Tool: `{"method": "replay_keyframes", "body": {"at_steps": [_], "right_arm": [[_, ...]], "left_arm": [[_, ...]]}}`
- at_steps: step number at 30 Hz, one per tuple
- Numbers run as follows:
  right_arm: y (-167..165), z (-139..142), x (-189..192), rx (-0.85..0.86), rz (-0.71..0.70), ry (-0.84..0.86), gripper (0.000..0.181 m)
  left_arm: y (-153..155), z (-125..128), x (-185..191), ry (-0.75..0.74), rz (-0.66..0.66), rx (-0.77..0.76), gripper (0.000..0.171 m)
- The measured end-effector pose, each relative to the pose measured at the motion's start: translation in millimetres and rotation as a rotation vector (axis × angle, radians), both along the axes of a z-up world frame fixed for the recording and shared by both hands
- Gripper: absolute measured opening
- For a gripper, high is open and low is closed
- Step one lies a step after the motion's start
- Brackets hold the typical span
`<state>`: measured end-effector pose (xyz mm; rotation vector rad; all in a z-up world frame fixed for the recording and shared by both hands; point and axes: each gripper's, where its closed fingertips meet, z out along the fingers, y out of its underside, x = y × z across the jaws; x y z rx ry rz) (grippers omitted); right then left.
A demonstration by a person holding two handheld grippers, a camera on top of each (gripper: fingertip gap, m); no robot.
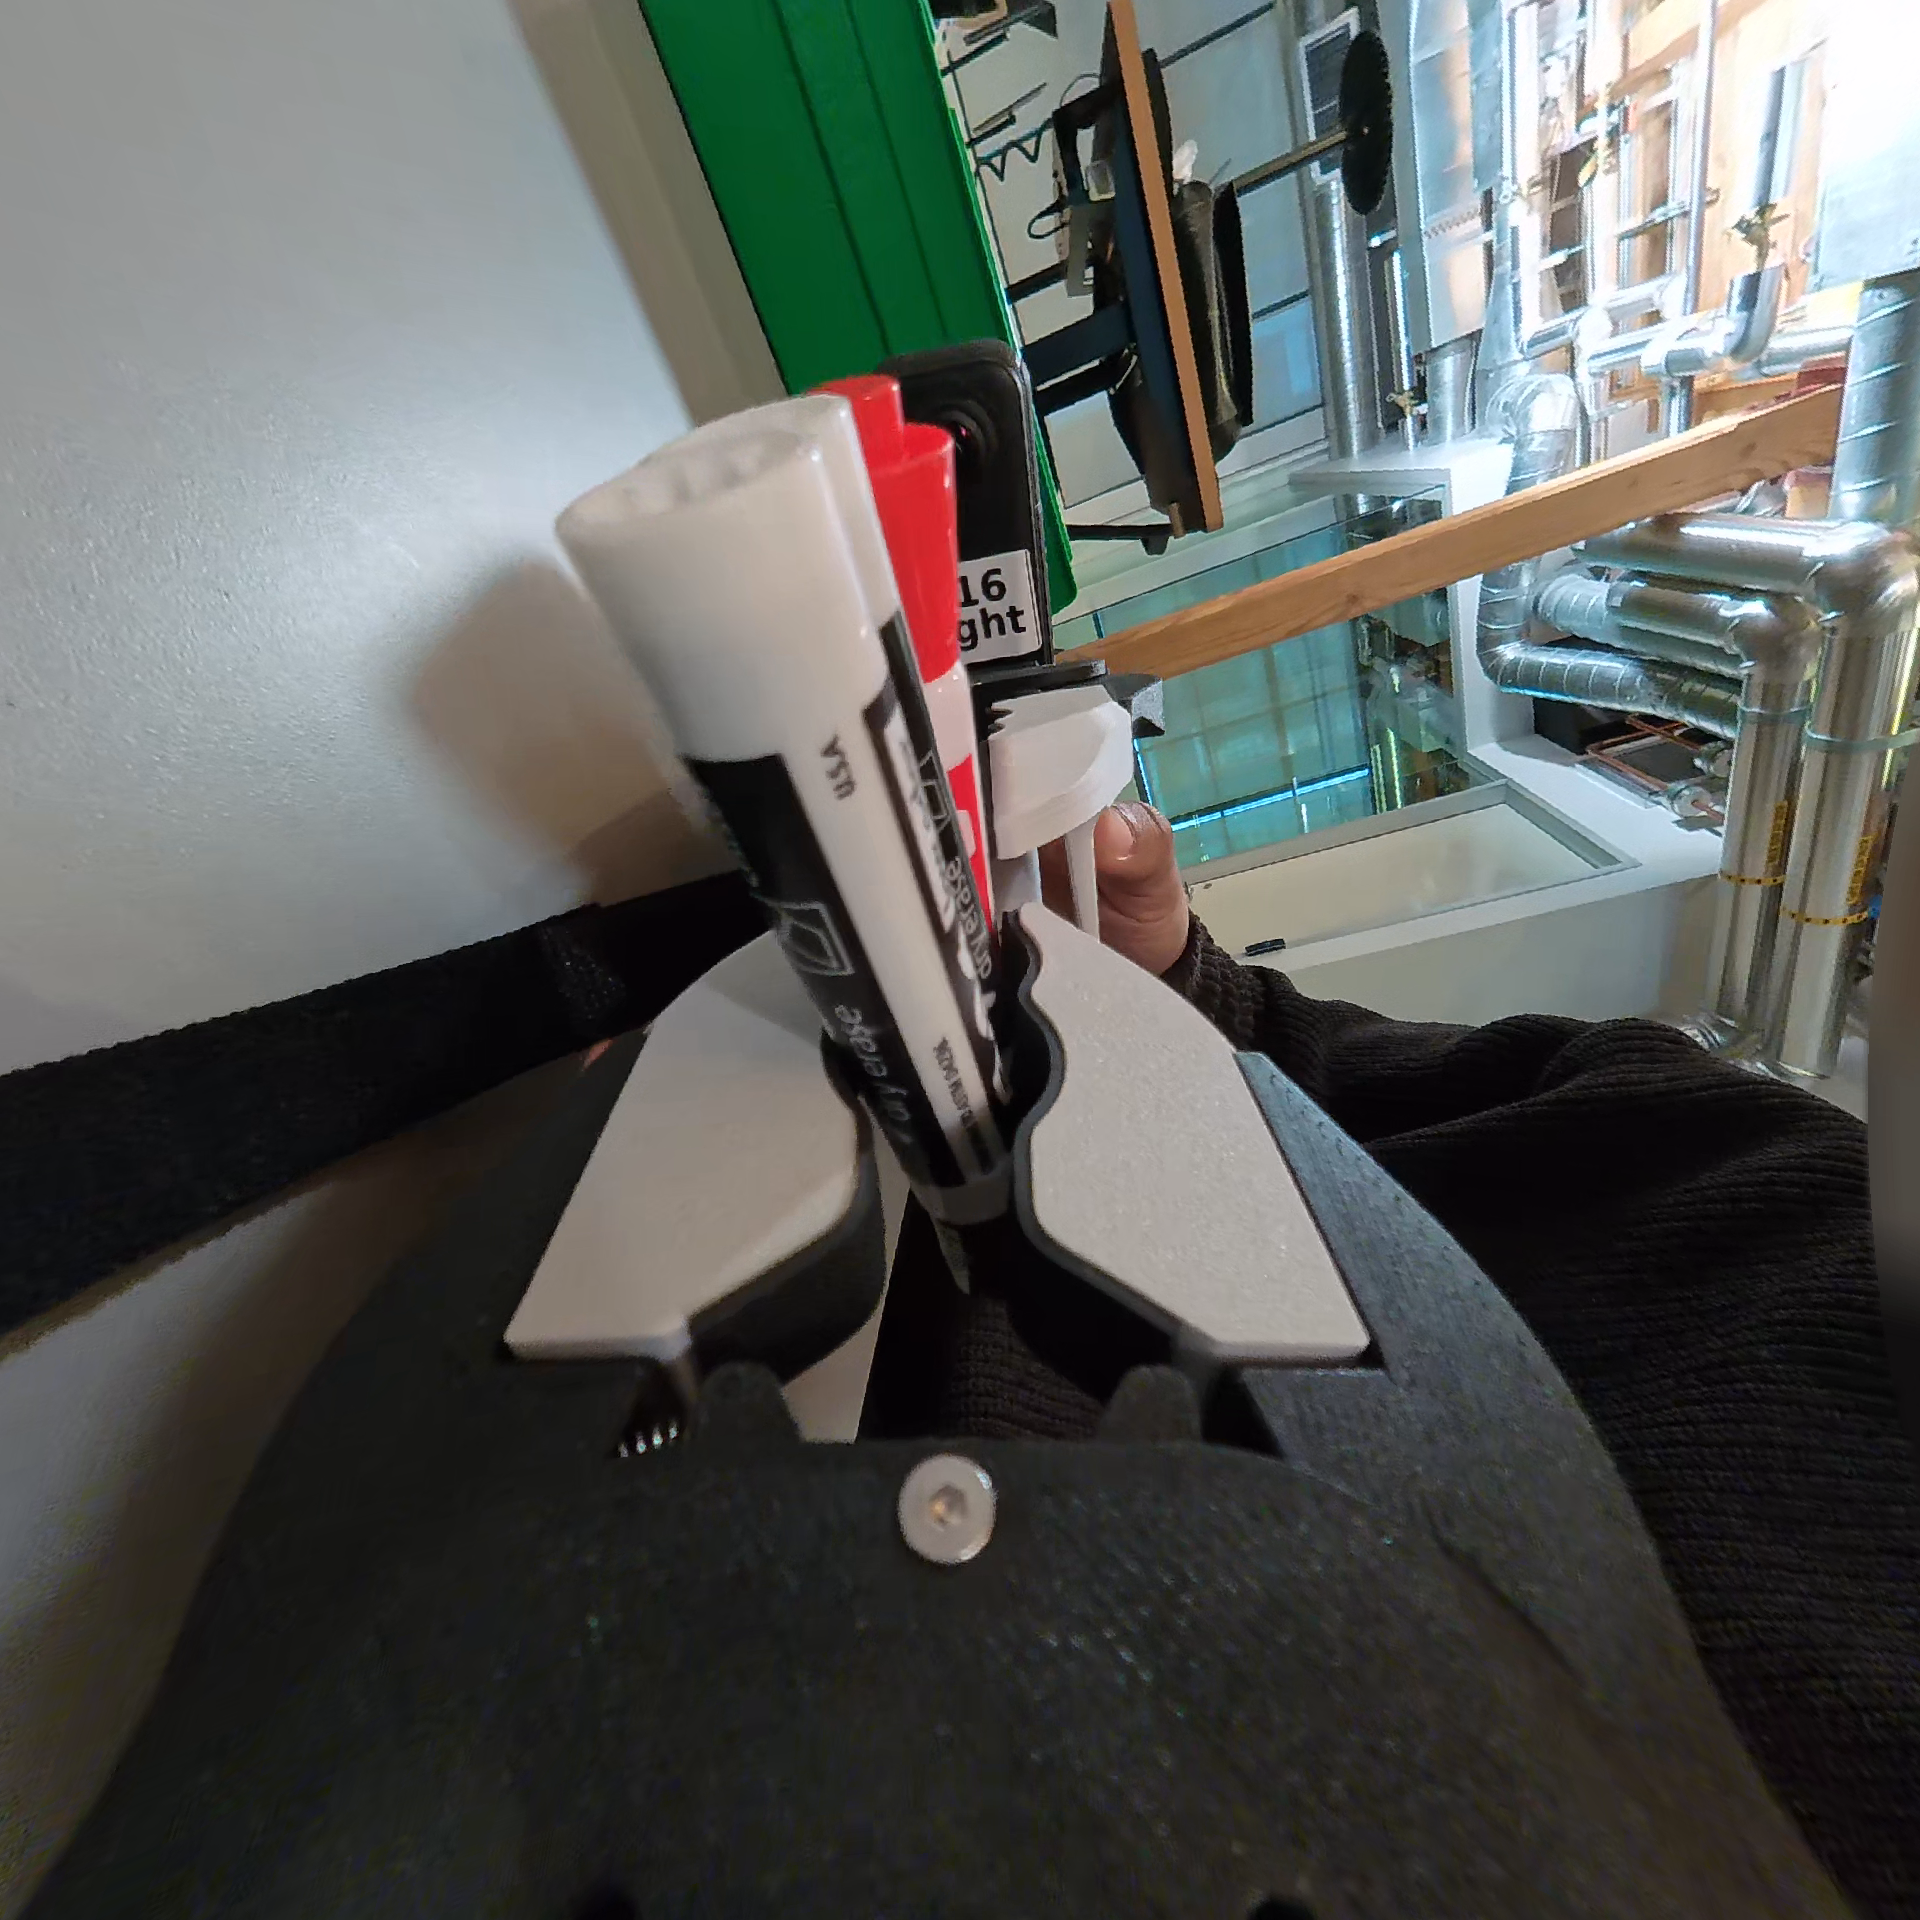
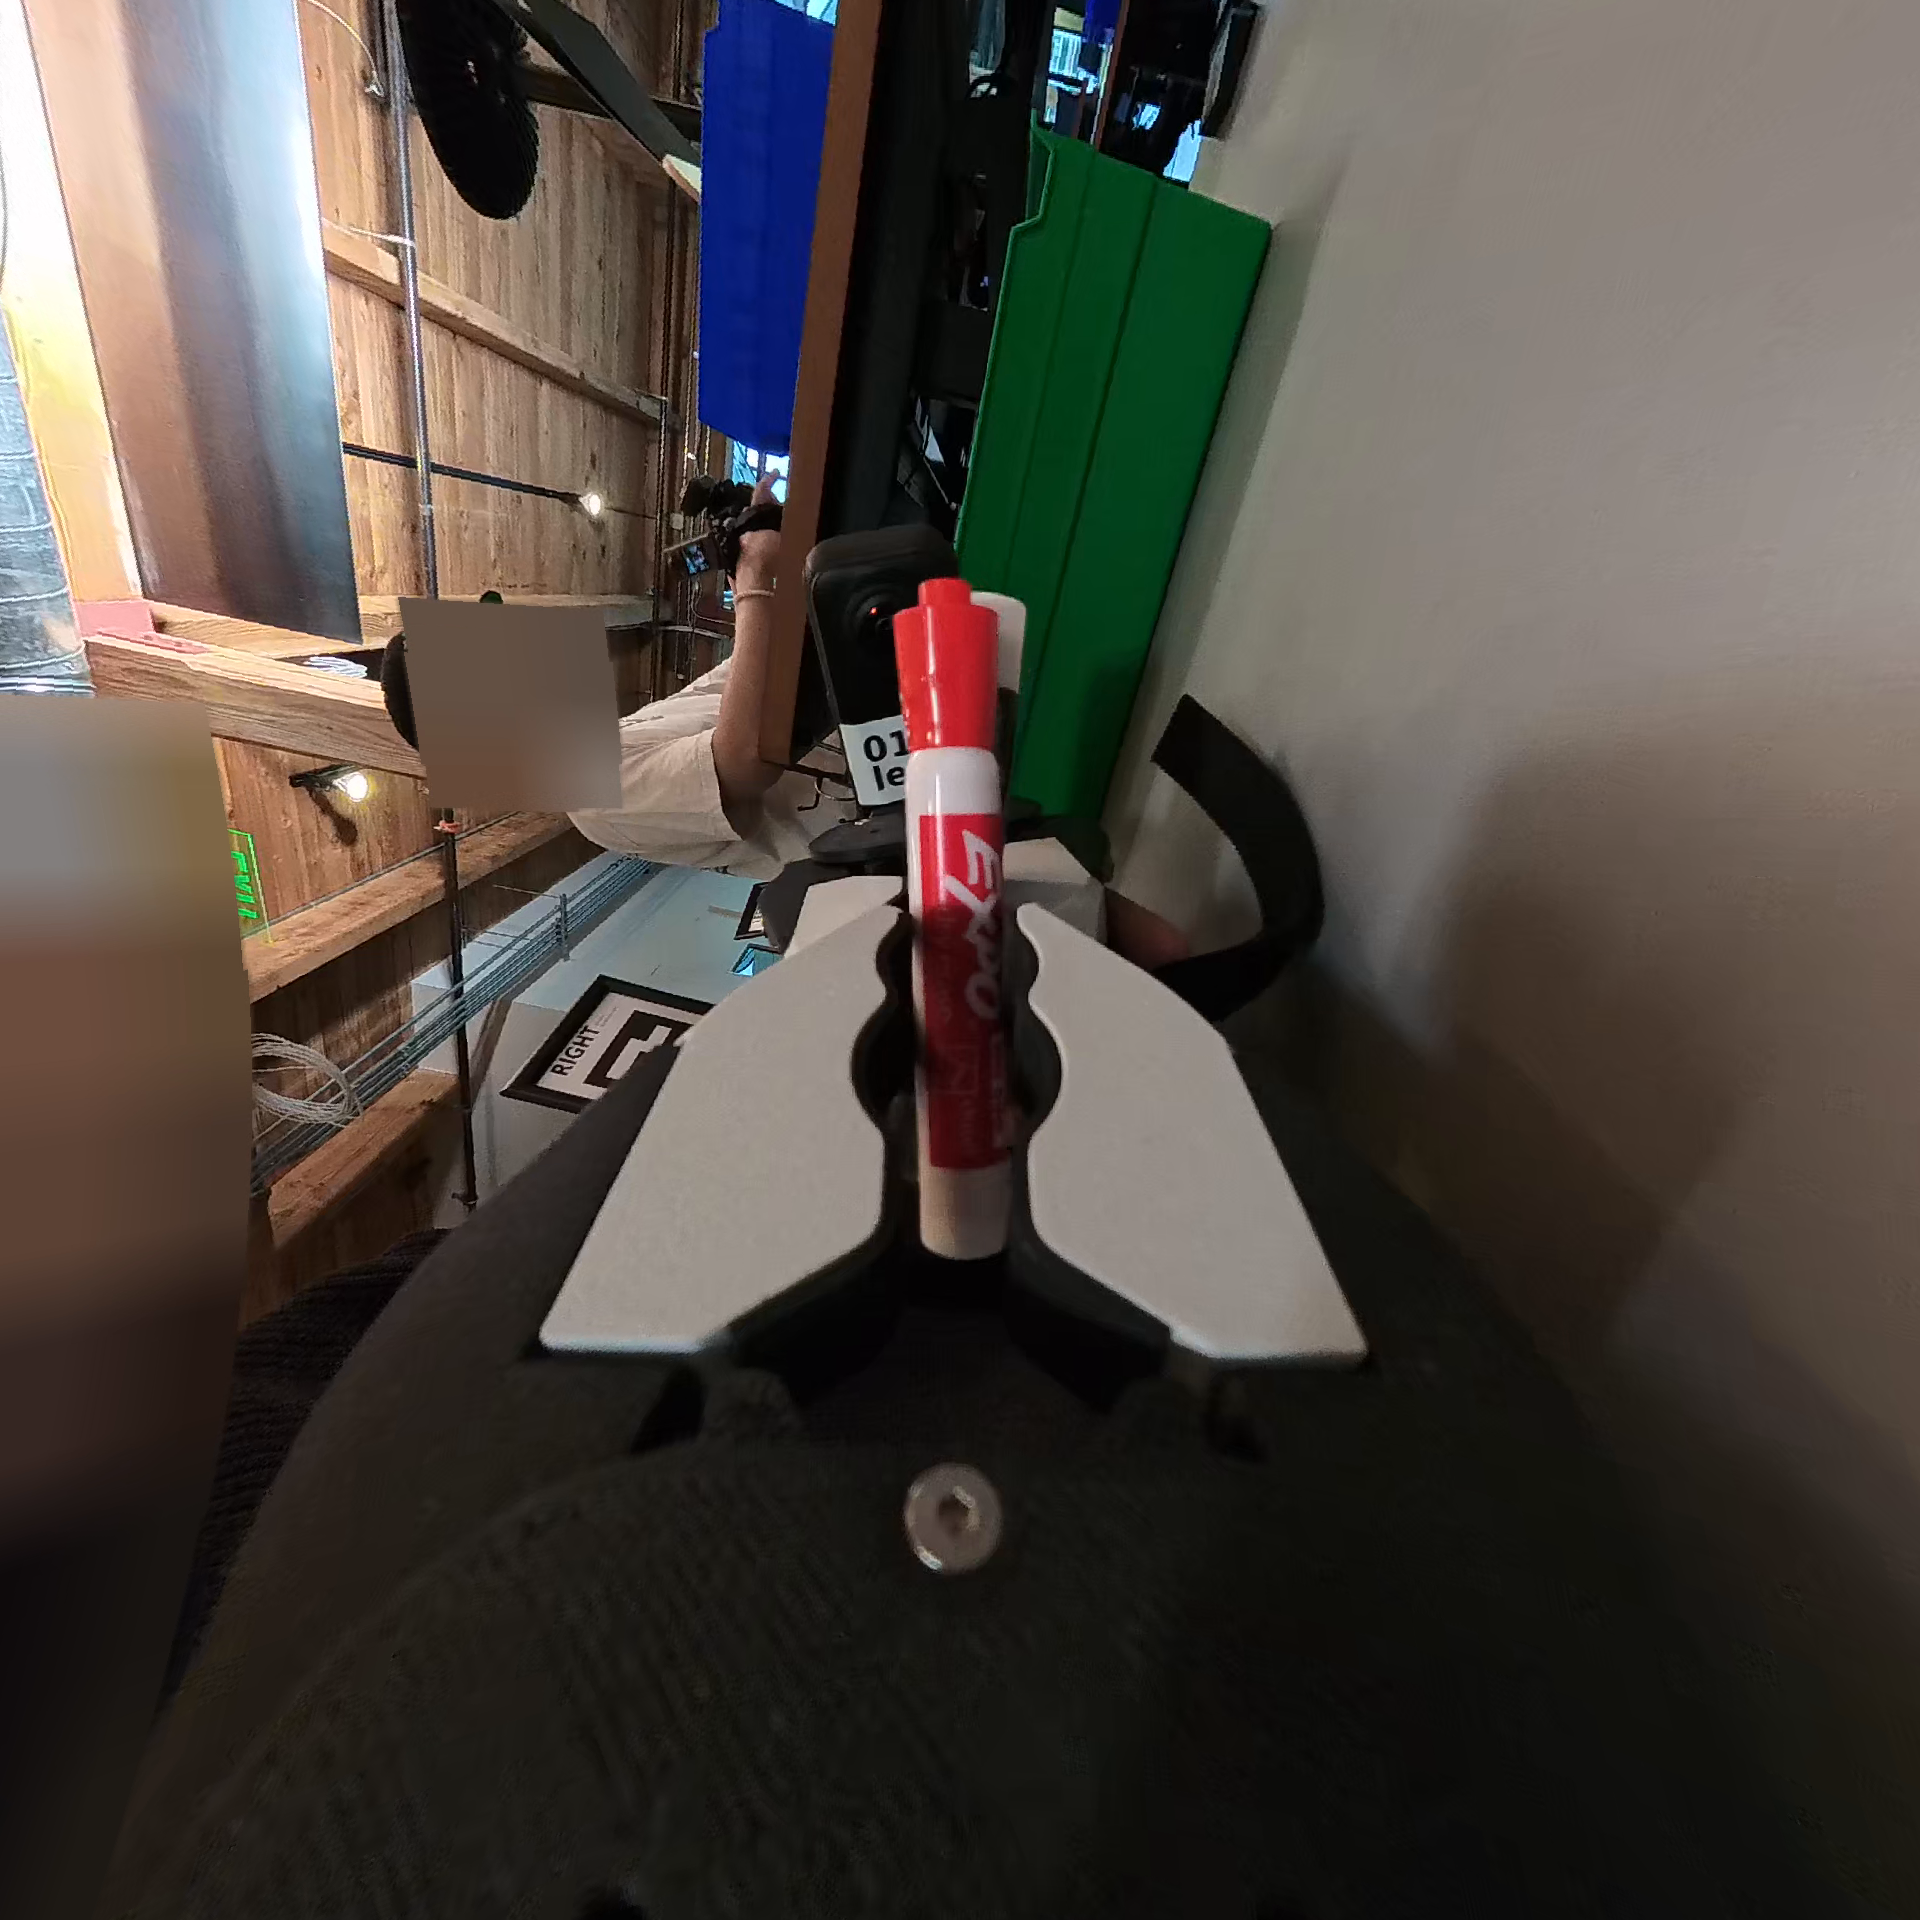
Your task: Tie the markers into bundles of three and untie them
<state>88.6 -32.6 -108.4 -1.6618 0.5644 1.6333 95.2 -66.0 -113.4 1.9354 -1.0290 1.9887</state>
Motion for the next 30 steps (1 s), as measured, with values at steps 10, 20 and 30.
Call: {"method": "replay_keyframes", "body": {"at_steps": [10,20,30], "right_arm": [[1.5,0.8,8.0,0.011,-0.021,0.001,0.015],[1.7,-3.0,9.7,0.003,-0.014,-0.011,0.020],[0.7,-5.3,10.8,-0.002,-0.010,-0.023,0.022]], "left_arm": [[1.6,-0.3,0.1,0.005,0.004,-0.009,0.020],[5.4,-1.9,0.8,0.031,0.017,-0.086,0.020],[16.0,0.8,0.9,0.016,0.061,-0.109,0.020]]}}
